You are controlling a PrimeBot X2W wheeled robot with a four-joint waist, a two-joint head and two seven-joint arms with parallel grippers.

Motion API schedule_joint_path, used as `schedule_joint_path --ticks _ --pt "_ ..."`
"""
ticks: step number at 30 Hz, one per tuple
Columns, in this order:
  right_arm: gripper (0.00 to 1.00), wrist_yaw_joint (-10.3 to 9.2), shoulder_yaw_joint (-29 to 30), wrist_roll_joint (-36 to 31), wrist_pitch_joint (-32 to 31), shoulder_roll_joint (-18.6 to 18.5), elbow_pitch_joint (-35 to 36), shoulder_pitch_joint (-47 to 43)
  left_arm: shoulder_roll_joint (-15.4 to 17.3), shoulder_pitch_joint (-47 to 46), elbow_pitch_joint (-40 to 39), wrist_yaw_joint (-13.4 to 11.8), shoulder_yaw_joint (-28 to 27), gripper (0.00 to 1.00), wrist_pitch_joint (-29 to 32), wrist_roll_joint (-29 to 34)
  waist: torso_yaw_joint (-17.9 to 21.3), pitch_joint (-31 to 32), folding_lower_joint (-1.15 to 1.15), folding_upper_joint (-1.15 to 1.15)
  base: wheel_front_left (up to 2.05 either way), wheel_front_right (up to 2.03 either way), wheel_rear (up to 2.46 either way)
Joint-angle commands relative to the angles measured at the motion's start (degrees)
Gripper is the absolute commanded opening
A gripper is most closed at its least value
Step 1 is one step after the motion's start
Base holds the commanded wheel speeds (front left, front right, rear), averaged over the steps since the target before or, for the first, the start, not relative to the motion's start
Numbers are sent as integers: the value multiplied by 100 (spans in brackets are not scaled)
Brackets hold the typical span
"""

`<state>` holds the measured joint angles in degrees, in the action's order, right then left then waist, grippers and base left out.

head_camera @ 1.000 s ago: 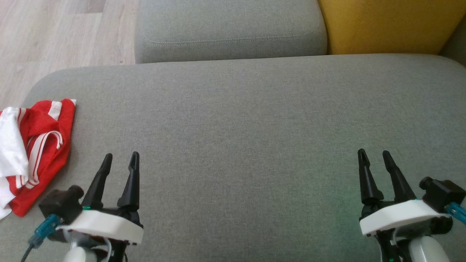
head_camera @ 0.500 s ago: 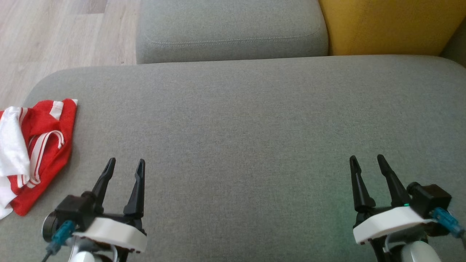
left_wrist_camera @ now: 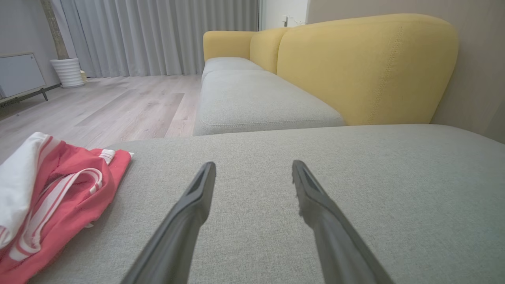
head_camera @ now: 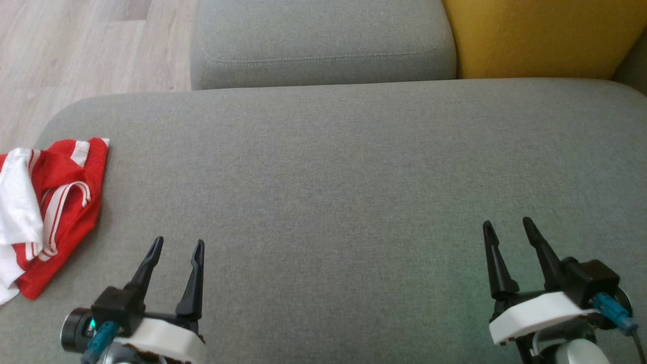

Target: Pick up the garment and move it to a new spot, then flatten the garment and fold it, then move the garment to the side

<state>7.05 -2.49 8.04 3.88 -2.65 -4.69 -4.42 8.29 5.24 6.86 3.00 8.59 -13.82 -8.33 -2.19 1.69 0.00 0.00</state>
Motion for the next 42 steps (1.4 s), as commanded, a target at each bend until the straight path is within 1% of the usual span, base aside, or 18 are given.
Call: schedule_joint_path --ticks 1,15,33,37,42 --pt "100 44 -108 -119 77 -24 243 116 15 -180 -169 -26 -195 100 -113 163 -3 -1 0 0 0 0 0" --pt "100 44 -58 211 50 -23 156 140 -83 -182 -32 -23 -353 100 -118 -88 9 -34 0 0 0 0 0" --pt "100 44 -61 179 79 -23 141 164 -92 -204 59 -14 -387 100 -118 -114 -3 -72 0 0 0 0 0" --pt "100 44 -40 162 81 -23 157 160 -98 -232 64 -22 -395 100 -118 -119 -66 -83 0 0 0 0 0" --pt "100 44 -64 103 57 -23 236 138 -104 -280 91 -54 -439 100 -118 -152 -277 -85 0 0 0 0 0"
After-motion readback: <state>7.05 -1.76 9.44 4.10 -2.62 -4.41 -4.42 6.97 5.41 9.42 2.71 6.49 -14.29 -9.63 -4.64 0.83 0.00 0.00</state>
